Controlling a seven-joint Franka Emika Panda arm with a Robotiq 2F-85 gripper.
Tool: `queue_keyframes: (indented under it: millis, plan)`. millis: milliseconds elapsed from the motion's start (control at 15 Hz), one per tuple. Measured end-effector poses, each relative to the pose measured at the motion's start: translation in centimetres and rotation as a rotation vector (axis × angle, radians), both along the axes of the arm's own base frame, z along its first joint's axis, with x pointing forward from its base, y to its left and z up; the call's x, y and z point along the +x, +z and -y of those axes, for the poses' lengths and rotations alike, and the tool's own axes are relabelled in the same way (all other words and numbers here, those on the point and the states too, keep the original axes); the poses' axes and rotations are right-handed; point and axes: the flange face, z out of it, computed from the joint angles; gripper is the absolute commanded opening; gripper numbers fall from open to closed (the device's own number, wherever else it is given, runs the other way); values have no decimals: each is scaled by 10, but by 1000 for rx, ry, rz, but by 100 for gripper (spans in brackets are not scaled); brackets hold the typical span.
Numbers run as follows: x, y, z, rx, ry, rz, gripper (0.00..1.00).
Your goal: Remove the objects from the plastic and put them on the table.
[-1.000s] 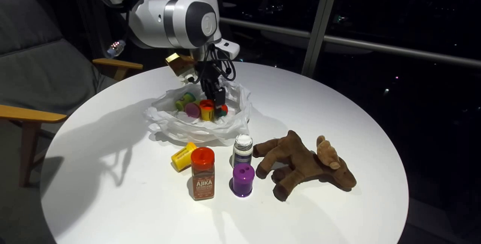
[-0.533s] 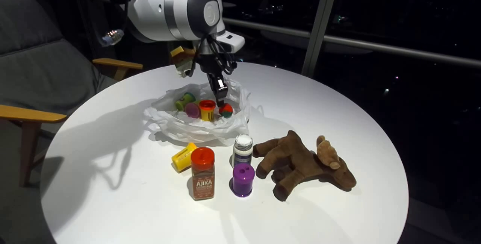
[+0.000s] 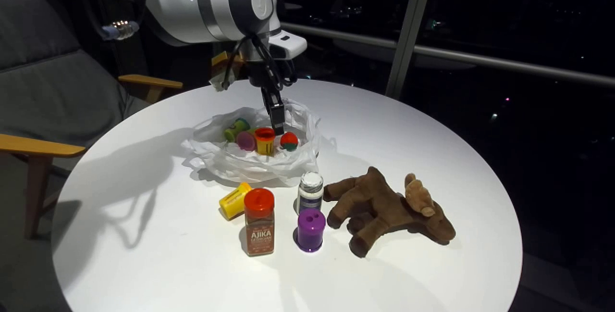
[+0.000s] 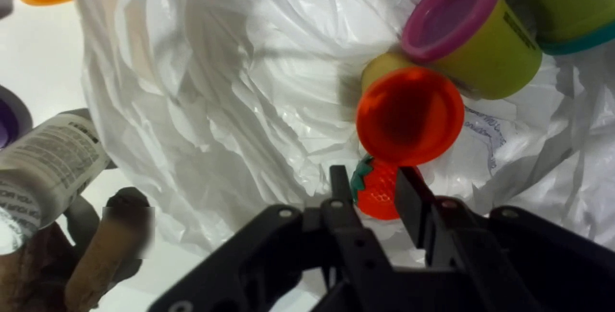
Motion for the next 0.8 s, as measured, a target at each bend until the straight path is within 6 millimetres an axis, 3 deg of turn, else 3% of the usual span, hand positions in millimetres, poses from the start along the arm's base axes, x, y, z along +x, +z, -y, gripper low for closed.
queue_keyframes:
  millis: [333,800]
  plan:
    - [-2,-13,-1,-17,-7,-10,99]
    - [15,-14,-3,-22,-11,21,100]
